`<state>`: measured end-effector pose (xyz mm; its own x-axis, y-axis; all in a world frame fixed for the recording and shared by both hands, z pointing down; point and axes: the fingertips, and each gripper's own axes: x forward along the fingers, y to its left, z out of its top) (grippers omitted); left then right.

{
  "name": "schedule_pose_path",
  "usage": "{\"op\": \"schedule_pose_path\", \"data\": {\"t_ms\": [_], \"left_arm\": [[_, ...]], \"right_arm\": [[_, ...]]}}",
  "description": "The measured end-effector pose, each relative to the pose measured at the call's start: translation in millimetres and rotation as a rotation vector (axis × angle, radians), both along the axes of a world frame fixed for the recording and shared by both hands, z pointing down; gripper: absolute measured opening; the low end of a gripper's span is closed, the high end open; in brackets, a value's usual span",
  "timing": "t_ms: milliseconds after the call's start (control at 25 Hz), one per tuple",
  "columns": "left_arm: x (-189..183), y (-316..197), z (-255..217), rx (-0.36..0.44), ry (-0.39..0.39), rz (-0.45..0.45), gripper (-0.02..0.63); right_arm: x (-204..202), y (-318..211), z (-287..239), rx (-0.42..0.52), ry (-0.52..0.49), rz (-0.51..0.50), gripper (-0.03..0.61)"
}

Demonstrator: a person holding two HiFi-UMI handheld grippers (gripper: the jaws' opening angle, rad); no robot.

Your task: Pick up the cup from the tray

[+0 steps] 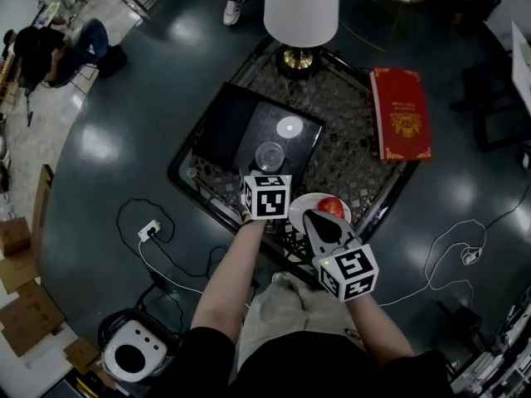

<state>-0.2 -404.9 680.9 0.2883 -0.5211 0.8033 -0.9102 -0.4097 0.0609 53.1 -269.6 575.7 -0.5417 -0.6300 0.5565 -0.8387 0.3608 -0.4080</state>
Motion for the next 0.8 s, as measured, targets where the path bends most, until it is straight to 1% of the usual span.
{"op": "schedule_pose_path", "data": {"t_ms": [240, 480, 680, 800], "left_arm": [[-2, 7, -19, 0.025, 0.026, 0.004, 0.282], [-9, 18, -37, 0.056, 0.028, 0.009, 0.281], [-16, 29, -56, 0.086, 0.04, -0.004, 0.28], [-20, 41, -66, 0.089, 0.049, -0.016, 0.281]], "right_arm": [[-7, 0, -7, 0.022, -0.004, -0.01, 0.011], [-15, 7, -13, 0.04, -0.003, -0.016, 0.011], [-18, 12, -15, 0.051, 0.012, -0.028, 0.011], [-20, 15, -15, 0.055, 0.026, -0.033, 0.011]]}}
